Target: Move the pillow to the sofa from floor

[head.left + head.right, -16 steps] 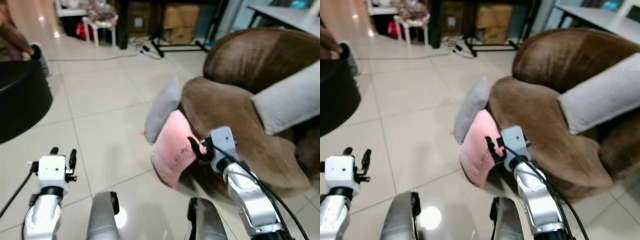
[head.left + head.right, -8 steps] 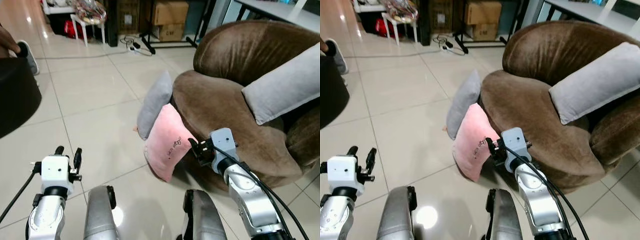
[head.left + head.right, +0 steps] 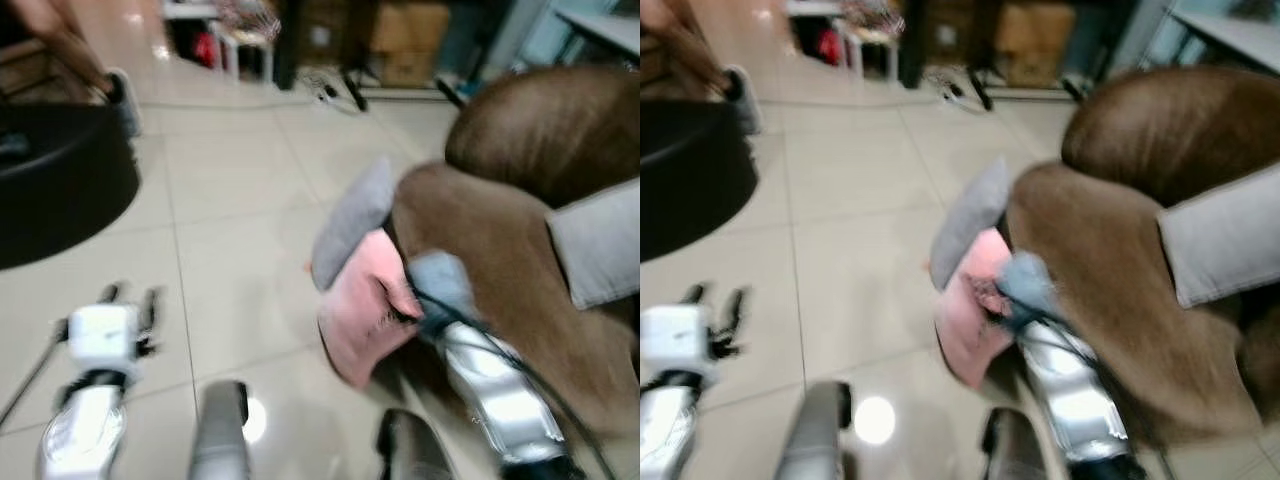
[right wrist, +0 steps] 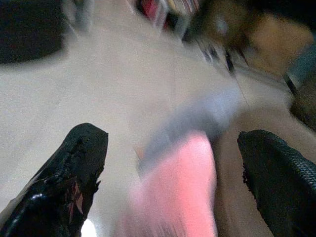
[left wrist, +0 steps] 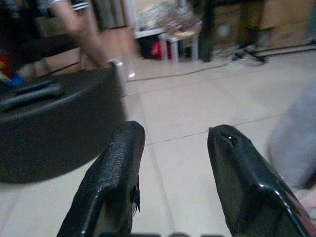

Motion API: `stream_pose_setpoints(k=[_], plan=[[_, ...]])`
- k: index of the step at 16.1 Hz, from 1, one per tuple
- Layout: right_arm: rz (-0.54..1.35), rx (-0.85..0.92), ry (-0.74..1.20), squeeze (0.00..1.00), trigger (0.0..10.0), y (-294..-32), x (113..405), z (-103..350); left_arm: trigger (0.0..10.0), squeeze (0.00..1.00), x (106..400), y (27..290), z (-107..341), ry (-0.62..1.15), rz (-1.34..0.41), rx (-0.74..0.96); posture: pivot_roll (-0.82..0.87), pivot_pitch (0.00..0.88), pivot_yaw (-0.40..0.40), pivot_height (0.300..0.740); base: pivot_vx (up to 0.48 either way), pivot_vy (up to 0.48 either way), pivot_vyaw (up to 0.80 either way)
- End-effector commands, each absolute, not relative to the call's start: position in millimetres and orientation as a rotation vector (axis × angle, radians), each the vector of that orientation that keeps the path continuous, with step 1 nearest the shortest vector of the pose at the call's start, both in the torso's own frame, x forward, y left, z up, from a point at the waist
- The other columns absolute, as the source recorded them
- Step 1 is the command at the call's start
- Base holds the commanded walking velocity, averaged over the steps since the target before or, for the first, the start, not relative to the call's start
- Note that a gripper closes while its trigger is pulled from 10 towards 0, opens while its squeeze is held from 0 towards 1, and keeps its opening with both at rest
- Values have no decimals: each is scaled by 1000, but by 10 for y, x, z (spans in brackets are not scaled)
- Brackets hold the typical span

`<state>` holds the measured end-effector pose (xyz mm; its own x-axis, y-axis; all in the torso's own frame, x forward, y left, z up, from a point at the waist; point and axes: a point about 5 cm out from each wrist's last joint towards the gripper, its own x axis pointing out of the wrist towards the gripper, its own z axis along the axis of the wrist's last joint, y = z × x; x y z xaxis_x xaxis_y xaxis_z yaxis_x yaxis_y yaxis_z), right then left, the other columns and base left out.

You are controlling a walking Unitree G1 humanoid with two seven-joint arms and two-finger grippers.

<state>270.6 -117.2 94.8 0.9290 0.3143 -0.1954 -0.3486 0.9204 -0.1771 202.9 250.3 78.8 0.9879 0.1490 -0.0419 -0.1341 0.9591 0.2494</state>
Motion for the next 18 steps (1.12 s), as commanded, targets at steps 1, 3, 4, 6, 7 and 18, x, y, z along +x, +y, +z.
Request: stream_pose_setpoints(k=[1, 3, 4, 6, 7, 18], plan=[[263, -228, 223, 0, 10000, -1432, 2665, 840, 10000, 0, 2096, 2316, 839, 32, 91, 221, 25, 0, -95, 521, 337, 0, 0], [260, -229, 224, 0, 10000, -1440, 2672, 841, 10000, 0, 2096, 2298, 874, 31, 89, 222, 25, 0, -94, 521, 337, 0, 0], [260, -230, 225, 0, 10000, -1439, 2671, 839, 10000, 0, 2098, 2292, 895, 30, 89, 223, 25, 0, -94, 521, 334, 0, 0], [258, -228, 227, 0, 10000, -1430, 2673, 837, 10000, 0, 2097, 2278, 930, 30, 88, 223, 25, 0, -92, 521, 336, 0, 0], [257, -227, 228, 0, 10000, -1431, 2670, 834, 10000, 0, 2093, 2265, 943, 31, 87, 223, 25, 0, -92, 521, 334, 0, 0], [262, -234, 232, 0, 10000, -1427, 2660, 835, 10000, 0, 2083, 2222, 1015, 41, 83, 219, 24, 0, -90, 521, 354, 0, 0]])
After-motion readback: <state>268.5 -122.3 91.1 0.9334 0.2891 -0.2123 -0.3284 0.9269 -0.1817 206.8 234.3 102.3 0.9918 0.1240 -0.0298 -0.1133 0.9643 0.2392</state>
